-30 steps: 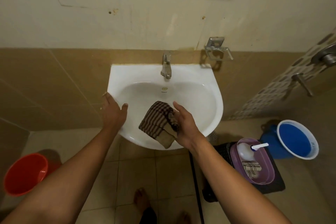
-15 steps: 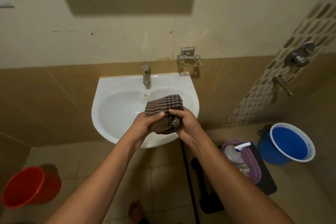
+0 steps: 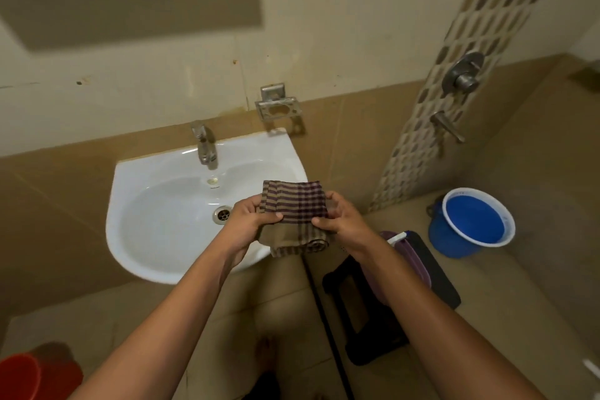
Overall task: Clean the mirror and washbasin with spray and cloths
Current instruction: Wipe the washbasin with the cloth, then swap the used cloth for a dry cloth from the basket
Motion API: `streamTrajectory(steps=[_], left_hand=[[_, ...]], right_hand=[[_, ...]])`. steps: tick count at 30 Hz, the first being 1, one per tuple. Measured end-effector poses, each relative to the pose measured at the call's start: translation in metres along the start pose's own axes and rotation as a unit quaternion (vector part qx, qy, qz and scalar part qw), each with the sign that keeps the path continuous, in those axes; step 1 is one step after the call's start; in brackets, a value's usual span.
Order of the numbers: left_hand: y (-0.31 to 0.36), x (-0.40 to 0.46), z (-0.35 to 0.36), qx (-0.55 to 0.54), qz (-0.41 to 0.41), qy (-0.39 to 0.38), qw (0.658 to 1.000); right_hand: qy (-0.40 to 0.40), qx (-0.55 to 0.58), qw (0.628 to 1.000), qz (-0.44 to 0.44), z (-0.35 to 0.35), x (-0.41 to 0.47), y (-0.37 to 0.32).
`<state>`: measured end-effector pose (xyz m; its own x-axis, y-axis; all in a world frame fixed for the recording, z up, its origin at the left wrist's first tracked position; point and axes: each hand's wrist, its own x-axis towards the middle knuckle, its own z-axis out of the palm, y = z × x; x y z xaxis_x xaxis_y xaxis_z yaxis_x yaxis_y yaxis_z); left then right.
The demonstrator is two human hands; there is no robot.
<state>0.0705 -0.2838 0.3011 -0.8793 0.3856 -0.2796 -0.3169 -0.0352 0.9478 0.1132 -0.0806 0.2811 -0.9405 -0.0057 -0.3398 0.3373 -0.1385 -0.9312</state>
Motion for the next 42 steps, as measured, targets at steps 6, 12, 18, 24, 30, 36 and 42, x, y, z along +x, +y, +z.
streamTrajectory(steps=[6,12,18,24,30,36,42], left_hand=[[0.001,0.05,0.02,0.006,0.015,-0.047,0.999],[0.004,0.106,0.025,-0.038,-0.045,-0.222,0.973],[-0.009,0.146,0.054,0.03,-0.149,-0.315,0.937],[-0.018,0.156,0.114,0.241,-0.15,-0.446,0.849],[-0.06,0.161,0.163,0.225,-0.147,-0.377,0.886],[-0.102,0.162,0.202,0.235,-0.233,-0.39,0.859],[-0.145,0.174,0.233,0.269,-0.258,-0.351,0.859]], right_hand=[[0.105,0.095,0.987,-0.069,-0.022,0.007,0.0],[0.172,0.101,0.977,-0.069,-0.047,0.017,-0.004],[0.221,0.063,0.972,-0.059,-0.072,0.007,0.002],[0.259,0.014,0.965,-0.048,-0.102,-0.01,0.009],[0.303,0.042,0.948,0.091,-0.144,-0.029,0.036],[0.308,-0.001,0.943,0.123,-0.178,-0.032,0.076],[0.39,0.087,0.901,0.166,-0.212,-0.036,0.121]])
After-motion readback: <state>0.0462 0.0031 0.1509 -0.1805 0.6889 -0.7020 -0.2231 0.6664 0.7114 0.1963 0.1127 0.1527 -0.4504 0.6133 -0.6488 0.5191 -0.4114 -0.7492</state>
